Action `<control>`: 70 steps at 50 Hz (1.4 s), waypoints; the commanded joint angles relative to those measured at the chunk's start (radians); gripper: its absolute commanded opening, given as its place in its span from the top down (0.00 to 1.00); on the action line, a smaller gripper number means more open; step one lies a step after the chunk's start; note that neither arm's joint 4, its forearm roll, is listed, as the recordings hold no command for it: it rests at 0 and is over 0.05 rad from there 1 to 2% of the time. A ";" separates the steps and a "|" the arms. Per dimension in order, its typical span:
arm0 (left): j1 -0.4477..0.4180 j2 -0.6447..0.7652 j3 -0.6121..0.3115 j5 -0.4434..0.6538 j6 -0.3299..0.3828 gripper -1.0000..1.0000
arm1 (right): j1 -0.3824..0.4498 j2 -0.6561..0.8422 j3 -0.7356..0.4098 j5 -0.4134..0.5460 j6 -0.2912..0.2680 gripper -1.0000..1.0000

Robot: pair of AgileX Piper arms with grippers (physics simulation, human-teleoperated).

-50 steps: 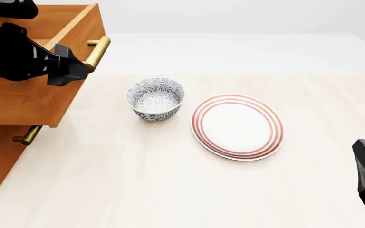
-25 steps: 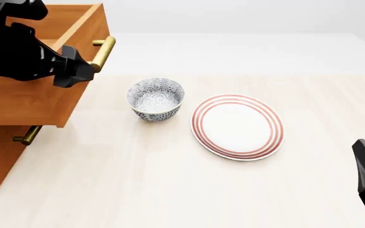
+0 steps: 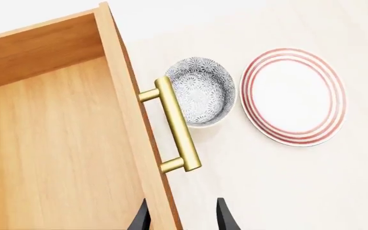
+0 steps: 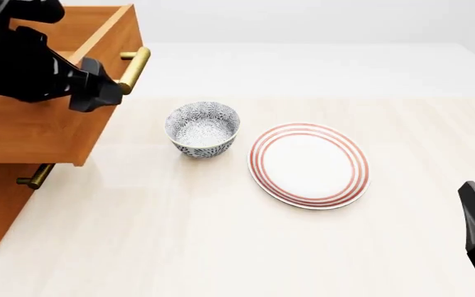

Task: Open the top drawer of the cabinet.

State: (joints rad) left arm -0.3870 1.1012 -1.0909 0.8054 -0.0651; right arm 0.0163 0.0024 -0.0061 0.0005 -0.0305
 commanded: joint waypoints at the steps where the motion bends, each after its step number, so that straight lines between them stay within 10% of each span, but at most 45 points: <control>1: -0.051 0.020 -0.103 0.014 0.064 0.00 | 0.000 0.000 0.000 0.000 0.000 0.00; 70: -0.006 -0.060 -0.319 0.158 0.145 0.00 | 0.000 0.000 0.000 0.000 0.000 0.00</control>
State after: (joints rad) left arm -0.3998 1.0699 -1.3929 0.9608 0.0791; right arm 0.0163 0.0024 -0.0061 0.0005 -0.0305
